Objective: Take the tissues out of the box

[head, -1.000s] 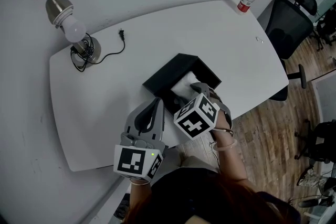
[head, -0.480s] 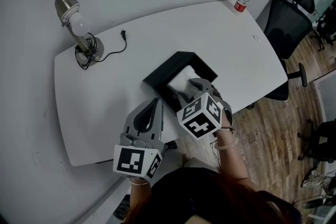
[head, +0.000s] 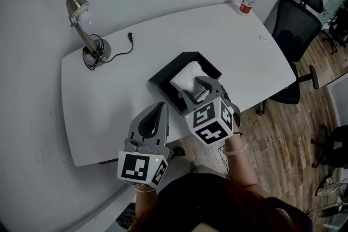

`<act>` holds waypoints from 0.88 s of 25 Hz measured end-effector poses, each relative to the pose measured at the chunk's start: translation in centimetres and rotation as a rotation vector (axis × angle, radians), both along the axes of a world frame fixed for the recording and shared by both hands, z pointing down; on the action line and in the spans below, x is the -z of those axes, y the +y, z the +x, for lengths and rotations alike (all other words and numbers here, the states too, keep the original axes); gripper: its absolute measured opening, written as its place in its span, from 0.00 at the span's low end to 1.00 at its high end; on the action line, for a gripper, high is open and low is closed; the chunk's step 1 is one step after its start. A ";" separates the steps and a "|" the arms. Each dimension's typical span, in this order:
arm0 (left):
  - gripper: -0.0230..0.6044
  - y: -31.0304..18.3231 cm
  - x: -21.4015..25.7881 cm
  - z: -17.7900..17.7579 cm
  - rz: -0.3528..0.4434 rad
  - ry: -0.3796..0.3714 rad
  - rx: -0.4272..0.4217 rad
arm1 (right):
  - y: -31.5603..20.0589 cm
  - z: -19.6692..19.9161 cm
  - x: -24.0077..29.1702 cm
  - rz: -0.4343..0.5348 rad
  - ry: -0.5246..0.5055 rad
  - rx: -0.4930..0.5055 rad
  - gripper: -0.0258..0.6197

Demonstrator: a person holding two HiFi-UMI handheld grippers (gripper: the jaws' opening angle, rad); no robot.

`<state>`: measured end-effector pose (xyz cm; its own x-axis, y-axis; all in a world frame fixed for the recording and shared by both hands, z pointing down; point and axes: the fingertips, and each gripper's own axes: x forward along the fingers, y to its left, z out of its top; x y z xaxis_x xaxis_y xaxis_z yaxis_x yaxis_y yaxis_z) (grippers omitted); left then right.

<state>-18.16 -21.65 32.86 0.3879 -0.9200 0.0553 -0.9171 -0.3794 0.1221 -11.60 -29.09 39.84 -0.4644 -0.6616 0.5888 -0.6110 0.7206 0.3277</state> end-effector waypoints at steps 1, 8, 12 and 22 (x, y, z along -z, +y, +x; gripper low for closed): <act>0.08 0.2 0.1 0.1 0.004 -0.001 0.001 | 0.2 0.1 0.3 0.008 -0.010 -0.002 0.38; 0.08 1.9 0.7 1.4 0.022 -0.014 0.002 | 1.7 1.5 2.0 0.058 -0.080 -0.025 0.37; 0.08 2.9 1.1 2.0 0.032 -0.020 0.013 | 2.5 2.2 2.9 0.083 -0.114 -0.030 0.37; 0.08 5.7 2.3 3.4 0.060 -0.041 0.043 | 5.5 3.7 5.2 0.141 -0.176 -0.003 0.37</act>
<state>-14.75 -15.98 30.57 0.3469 -0.9378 0.0150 -0.9364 -0.3454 0.0625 -7.89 -23.62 34.63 -0.5496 -0.7331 0.4006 -0.6699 0.6733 0.3129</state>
